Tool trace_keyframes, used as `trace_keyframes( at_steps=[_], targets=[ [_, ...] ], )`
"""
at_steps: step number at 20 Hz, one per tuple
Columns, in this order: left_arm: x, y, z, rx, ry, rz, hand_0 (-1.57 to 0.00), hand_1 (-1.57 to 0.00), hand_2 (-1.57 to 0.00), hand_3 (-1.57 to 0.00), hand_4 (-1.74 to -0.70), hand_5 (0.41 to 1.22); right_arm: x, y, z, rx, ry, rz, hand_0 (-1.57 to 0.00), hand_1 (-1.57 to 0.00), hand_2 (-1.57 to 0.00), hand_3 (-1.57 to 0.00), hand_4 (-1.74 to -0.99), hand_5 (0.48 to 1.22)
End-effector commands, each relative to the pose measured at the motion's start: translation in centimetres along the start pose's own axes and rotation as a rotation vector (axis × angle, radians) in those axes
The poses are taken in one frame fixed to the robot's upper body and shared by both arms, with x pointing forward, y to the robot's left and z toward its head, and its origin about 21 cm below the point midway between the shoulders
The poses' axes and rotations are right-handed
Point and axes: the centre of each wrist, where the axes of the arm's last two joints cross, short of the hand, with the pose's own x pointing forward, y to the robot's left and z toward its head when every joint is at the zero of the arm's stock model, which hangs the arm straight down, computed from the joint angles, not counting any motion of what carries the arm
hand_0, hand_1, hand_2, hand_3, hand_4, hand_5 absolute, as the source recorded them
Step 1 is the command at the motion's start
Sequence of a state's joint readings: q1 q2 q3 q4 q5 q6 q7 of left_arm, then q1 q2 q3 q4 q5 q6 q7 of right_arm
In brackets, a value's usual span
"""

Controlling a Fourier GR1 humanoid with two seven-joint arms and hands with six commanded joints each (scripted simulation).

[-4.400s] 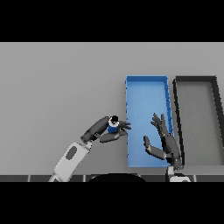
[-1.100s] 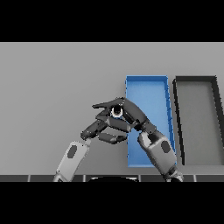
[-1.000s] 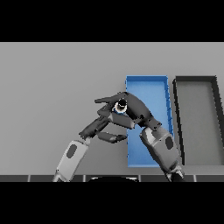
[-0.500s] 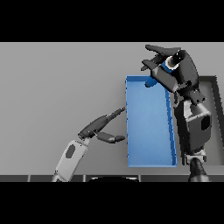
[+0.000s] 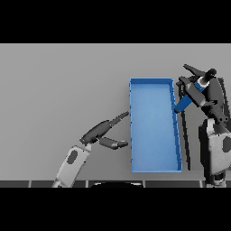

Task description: Pick up the blue pipe and place it into the blue bin.

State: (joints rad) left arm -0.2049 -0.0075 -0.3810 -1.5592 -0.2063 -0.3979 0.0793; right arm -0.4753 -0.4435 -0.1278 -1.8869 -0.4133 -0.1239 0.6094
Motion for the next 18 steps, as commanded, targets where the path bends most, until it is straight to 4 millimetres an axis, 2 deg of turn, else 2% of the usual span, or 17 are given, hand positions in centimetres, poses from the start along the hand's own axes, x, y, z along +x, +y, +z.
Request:
trace_keyframes(
  at_steps=[1,6,11,12,15,16,17,18],
  targets=[
    [0.3,0.0,-0.1,0.002,-0.01,0.008,0.0,0.0,0.0,0.0,-0.87,0.421,-1.0,-0.3,0.8,-0.021,0.031,0.004,-1.57,-1.57,-1.57,-1.57,-1.741,1.221],
    [0.5,-0.4,0.3,0.007,-0.008,0.031,0.0,0.0,0.0,0.0,-0.88,0.427,-5.7,-0.4,4.0,-0.128,0.21,-0.031,-1.57,-1.57,-1.57,-1.57,-1.741,1.221],
    [0.7,-0.3,0.3,0.006,-0.009,0.027,0.0,0.0,0.0,0.0,-0.89,0.422,-8.7,0.3,6.5,-0.259,0.41,-0.012,-1.57,-1.57,-1.57,-1.52,-1.741,1.221],
    [0.5,-0.4,0.4,0.001,-0.002,0.025,0.0,0.0,0.0,0.0,-0.89,0.42,-9.1,0.4,6.5,-0.282,0.438,-0.004,-1.57,-1.57,-1.57,-1.26,-1.741,1.221],
    [0.6,-0.2,0.8,0.001,-0.009,0.02,0.0,0.0,0.0,0.0,-0.88,0.421,-11.1,0.8,7.0,-0.311,0.566,0.042,-1.57,-1.57,-1.57,-0.91,-1.741,1.221],
    [0.7,-0.3,0.4,-0.001,0.002,0.023,0.0,0.0,0.0,0.0,-0.88,0.421,-11.6,0.9,7.1,-0.332,0.613,0.052,-1.57,-1.55,-1.57,-0.85,-1.741,1.221],
    [0.7,-0.4,0.5,-0.005,0.001,0.022,0.0,0.0,0.0,0.0,-0.88,0.421,-12.1,1.1,7.0,-0.341,0.661,0.059,-1.46,-1.34,-1.34,-0.79,-1.678,1.221],
    [0.6,-0.3,0.4,0.0,0.008,0.02,0.0,0.0,0.0,0.0,-0.88,0.422,-12.5,1.2,7.1,-0.35,0.71,0.063,-1.17,-1.07,-1.07,-0.63,-1.592,1.221]
  ],
)
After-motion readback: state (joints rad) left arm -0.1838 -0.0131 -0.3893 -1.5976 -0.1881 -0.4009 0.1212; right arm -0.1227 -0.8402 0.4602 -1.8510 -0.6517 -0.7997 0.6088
